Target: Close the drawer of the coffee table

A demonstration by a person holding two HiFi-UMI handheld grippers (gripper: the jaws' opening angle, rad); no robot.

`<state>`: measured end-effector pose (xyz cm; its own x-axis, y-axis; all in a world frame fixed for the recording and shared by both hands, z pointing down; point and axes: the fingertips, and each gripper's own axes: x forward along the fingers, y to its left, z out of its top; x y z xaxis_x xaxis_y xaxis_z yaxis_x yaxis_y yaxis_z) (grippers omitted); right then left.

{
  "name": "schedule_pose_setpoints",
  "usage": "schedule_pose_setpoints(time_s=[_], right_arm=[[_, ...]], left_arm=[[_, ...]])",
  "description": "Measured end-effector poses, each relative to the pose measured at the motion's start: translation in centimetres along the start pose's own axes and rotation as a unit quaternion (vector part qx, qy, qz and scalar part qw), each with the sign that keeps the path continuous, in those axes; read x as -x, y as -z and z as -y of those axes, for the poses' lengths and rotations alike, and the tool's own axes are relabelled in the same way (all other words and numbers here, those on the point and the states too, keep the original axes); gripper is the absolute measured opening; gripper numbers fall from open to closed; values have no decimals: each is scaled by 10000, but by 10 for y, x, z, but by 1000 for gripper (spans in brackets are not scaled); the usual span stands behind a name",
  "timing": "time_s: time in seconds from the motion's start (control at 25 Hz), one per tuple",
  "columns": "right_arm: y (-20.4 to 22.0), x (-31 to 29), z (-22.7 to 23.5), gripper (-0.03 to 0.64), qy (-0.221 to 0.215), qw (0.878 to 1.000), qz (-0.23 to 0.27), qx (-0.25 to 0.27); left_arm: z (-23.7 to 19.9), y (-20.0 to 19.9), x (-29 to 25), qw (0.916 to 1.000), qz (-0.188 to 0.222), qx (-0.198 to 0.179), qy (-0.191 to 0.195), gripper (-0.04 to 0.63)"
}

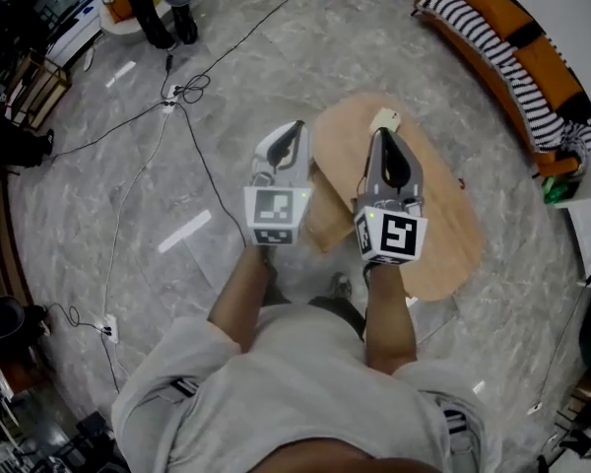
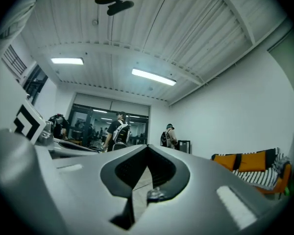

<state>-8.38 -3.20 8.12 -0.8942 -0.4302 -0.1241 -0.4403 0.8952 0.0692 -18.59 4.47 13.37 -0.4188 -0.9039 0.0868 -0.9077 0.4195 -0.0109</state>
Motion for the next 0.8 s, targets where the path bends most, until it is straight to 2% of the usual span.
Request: schedule_pose_setpoints(time_s=[0.24, 0.32, 0.4, 0.6, 0.8], right_arm=[[26, -38, -20, 6, 1035, 9938, -402, 7], [42, -44, -15, 6, 1357, 9892, -554, -39], [53, -45, -7, 6, 1627, 9842, -694, 13], [87, -14, 10, 6, 2261, 9687, -1027, 24], [139, 7, 22, 6, 2497, 9574, -1444, -117]], left_arm=[[-54, 10, -46, 9934, -223, 61, 1124, 20], [-64, 18, -61, 9904, -278, -114, 1350, 20], [-68, 28, -73, 9877, -310, -99, 1532, 20], [-35, 79, -87, 9738, -667, 104, 2171, 20], [2, 140, -94, 9557, -1226, 47, 2676, 20]])
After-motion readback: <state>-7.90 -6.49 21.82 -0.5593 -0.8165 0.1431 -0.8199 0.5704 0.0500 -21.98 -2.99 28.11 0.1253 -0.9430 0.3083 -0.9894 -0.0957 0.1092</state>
